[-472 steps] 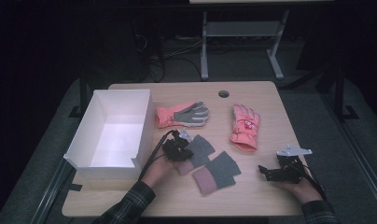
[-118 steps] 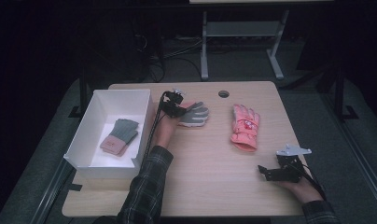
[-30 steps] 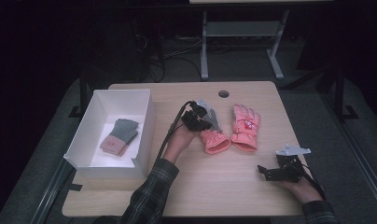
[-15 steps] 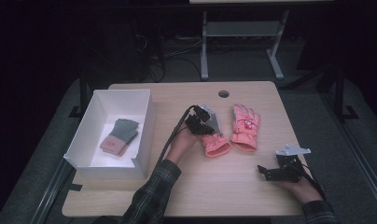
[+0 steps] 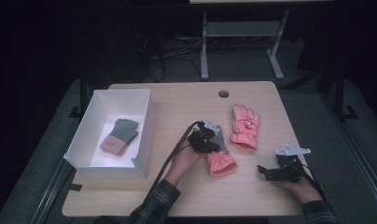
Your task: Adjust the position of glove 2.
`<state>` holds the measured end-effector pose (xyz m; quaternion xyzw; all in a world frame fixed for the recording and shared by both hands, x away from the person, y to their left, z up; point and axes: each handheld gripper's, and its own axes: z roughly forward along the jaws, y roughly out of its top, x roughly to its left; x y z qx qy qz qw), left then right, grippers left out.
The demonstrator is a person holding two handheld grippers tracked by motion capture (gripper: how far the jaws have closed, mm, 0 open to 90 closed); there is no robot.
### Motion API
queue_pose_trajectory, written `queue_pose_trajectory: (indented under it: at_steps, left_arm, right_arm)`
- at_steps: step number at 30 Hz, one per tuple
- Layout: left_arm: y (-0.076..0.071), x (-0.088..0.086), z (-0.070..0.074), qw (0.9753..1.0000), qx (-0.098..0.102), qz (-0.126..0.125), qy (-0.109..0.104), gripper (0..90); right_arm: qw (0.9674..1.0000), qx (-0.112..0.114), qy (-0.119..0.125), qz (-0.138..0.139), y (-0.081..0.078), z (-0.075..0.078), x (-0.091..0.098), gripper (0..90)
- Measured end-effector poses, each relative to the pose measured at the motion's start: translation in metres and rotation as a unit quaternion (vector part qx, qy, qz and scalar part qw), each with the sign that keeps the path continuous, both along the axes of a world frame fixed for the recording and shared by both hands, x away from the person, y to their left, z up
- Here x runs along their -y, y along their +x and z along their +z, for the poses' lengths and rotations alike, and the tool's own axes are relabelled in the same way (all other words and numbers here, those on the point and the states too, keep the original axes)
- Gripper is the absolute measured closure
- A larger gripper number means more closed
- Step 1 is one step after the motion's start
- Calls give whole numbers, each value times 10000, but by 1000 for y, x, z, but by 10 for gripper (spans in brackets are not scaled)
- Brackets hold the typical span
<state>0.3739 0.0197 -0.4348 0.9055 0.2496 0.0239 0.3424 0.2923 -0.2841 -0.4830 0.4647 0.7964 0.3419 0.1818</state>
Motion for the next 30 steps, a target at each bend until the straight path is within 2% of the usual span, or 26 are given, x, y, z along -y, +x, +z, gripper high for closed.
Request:
queue_pose_trajectory:
  at_steps: [4,11,13,15,18,20,23,27,30]
  left_arm:
    - [-18,2,-2,9998,-17,-122,-122,898]
    - [-32,-1,2,9993,-121,-245,-256,898]
    - [-35,-5,5,9992,-66,-210,-333,897]
    - [-34,-10,11,9993,24,-234,-274,897]
    - [-21,-17,20,9997,177,-46,-172,897]
    - [-9,-21,24,9995,276,85,-144,897]
    - [12,-24,29,9991,359,232,18,897]
    - [43,-25,22,9987,218,437,159,897]
    - [56,-23,14,9988,72,442,179,897]
  right_arm:
    - [10000,1,0,-1,0,0,0,67]
    - [10000,2,-3,2,0,0,0,67]
    - [10000,2,-2,0,0,0,0,67]
    - [10000,1,-1,0,0,0,0,67]
    - [10000,1,3,2,0,0,0,66]
    - [10000,3,-2,5,0,0,0,66]
    - [10000,1,0,-1,0,0,0,66]
    - [10000,1,0,-3,0,0,0,66]
    - [10000,2,0,0,0,0,0,66]
